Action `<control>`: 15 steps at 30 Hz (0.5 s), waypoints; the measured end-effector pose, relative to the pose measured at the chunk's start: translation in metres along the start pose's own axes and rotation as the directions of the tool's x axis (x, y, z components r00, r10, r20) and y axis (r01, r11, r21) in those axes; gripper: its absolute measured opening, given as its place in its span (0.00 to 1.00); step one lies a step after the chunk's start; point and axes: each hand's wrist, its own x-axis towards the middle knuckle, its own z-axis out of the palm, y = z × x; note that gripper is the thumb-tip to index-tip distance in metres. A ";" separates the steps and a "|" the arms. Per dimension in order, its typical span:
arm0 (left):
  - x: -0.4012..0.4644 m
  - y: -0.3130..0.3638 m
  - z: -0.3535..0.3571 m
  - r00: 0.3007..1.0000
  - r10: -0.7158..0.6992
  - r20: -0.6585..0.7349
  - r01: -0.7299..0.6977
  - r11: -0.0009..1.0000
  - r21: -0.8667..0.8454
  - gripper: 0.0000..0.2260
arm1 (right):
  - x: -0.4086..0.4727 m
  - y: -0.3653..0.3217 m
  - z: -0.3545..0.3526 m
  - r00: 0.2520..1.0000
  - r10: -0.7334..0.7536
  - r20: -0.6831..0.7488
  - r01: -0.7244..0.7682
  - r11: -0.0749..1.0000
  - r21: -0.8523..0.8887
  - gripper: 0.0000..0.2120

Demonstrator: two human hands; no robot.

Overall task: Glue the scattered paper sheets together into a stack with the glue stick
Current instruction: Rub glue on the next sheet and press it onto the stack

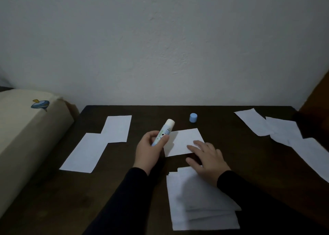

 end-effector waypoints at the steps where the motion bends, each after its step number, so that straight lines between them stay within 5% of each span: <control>1: 0.001 0.002 0.002 1.000 -0.016 -0.024 0.015 0.999 -0.045 0.16 | 0.002 0.007 -0.005 1.000 -0.004 -0.024 0.004 1.000 -0.008 0.24; 4: 0.004 0.006 0.012 0.995 -0.095 0.015 0.096 0.971 -0.220 0.17 | 0.011 0.027 -0.015 0.999 0.041 -0.011 -0.042 0.995 -0.095 0.22; 8: 0.014 0.006 0.027 0.960 -0.242 0.141 0.279 0.800 -0.531 0.17 | 0.014 0.030 -0.013 0.999 0.053 0.014 -0.051 0.994 -0.101 0.22; 15: 0.017 0.001 0.039 0.881 -0.403 0.247 0.463 0.633 -0.621 0.15 | 0.009 0.017 -0.007 0.997 -0.043 -0.058 0.040 0.997 -0.059 0.21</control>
